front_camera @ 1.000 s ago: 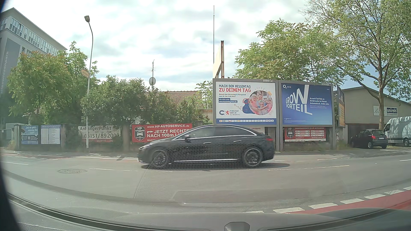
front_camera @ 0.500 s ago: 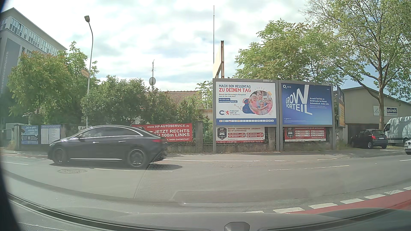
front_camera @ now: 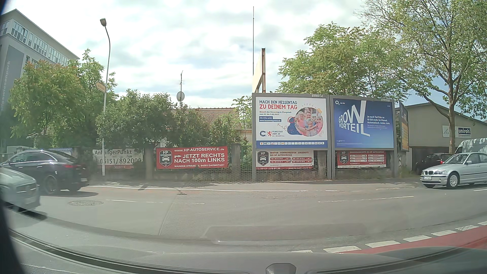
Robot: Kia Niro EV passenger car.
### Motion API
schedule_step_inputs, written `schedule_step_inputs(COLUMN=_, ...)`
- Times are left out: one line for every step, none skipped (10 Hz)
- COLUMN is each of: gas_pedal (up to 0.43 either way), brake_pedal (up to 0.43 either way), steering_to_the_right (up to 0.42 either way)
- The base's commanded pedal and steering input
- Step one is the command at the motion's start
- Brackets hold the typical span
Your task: Follow the waypoints while adhering to traffic rules and regulations
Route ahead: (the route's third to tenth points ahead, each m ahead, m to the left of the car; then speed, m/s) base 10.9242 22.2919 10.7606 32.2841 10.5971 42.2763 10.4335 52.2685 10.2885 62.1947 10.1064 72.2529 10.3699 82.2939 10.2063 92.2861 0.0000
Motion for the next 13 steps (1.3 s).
schedule_step_inputs(gas_pedal=0.000, brake_pedal=0.177, steering_to_the_right=-0.212)
schedule_step_inputs(gas_pedal=0.000, brake_pedal=0.177, steering_to_the_right=-0.212)
schedule_step_inputs(gas_pedal=0.000, brake_pedal=0.177, steering_to_the_right=-0.212)
schedule_step_inputs(gas_pedal=0.000, brake_pedal=0.177, steering_to_the_right=-0.212)
schedule_step_inputs(gas_pedal=0.000, brake_pedal=0.177, steering_to_the_right=-0.212)
schedule_step_inputs(gas_pedal=0.000, brake_pedal=0.177, steering_to_the_right=-0.212)
schedule_step_inputs(gas_pedal=0.000, brake_pedal=0.171, steering_to_the_right=-0.212)
schedule_step_inputs(gas_pedal=0.000, brake_pedal=0.177, steering_to_the_right=-0.212)
schedule_step_inputs(gas_pedal=0.000, brake_pedal=0.177, steering_to_the_right=-0.212)
schedule_step_inputs(gas_pedal=0.000, brake_pedal=0.171, steering_to_the_right=-0.212)
schedule_step_inputs(gas_pedal=0.000, brake_pedal=0.171, steering_to_the_right=-0.212)
schedule_step_inputs(gas_pedal=0.000, brake_pedal=0.177, steering_to_the_right=-0.212)
schedule_step_inputs(gas_pedal=0.000, brake_pedal=0.177, steering_to_the_right=-0.212)
